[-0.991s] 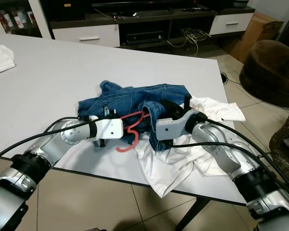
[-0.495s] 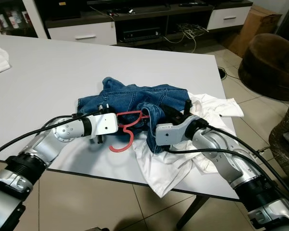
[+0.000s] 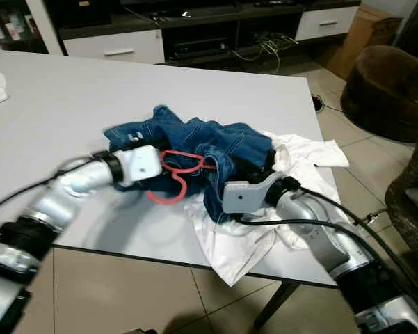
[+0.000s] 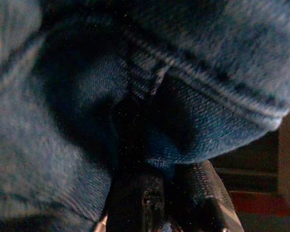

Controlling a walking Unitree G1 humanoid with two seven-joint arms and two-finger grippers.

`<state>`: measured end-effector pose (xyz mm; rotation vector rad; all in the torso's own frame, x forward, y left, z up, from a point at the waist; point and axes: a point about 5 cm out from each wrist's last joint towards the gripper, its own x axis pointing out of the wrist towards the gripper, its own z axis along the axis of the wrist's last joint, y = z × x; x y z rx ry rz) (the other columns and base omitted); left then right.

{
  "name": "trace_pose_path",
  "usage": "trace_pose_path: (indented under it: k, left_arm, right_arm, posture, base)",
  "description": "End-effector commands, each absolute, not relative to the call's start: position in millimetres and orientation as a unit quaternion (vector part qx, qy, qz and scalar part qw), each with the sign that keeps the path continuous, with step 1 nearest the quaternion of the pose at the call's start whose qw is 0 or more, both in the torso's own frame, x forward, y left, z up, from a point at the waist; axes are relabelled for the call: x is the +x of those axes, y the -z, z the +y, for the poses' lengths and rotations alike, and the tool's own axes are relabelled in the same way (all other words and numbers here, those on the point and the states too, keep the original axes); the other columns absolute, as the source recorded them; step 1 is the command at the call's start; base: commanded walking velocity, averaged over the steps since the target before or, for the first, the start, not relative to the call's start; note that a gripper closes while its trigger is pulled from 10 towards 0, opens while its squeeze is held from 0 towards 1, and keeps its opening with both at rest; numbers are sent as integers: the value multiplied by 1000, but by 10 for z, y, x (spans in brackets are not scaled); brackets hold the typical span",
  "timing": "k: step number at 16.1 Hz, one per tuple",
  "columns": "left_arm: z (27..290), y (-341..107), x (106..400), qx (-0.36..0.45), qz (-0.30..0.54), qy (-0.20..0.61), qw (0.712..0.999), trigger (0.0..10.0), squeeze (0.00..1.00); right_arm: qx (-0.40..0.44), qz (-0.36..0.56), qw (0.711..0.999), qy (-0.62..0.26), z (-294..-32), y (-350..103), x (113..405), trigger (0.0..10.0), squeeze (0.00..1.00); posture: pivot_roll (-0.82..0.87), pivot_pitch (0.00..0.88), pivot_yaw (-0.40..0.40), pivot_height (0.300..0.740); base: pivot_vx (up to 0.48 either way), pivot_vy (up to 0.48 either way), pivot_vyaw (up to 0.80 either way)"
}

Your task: Hang hanger

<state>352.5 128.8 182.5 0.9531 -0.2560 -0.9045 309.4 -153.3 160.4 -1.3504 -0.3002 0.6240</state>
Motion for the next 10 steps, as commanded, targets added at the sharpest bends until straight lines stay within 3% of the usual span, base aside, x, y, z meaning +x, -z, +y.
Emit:
trace_pose_path:
  k: [1,5,10]
  left_arm:
    - [1224,-1909,3483,441,-147,440,768,10000,0]
    - [1422,-1783,3418,453,-89,473,750,10000,0]
    - [1759,-1934,3473,455,-71,440,771,10000,0]
  right_arm:
    - [-600,-150,725,-302,-1444,-1613,3047,0,0]
    - [-555,-133,767,-294,-1487,-1604,3059,0,0]
    - [-528,-130,786,-294,-1505,-1589,3031,0,0]
  posture:
    - [12,106,34,740]
    - [9,101,34,740]
    - [10,104,30,740]
  base:
    - [0,0,0]
    - [0,0,0]
    - [0,0,0]
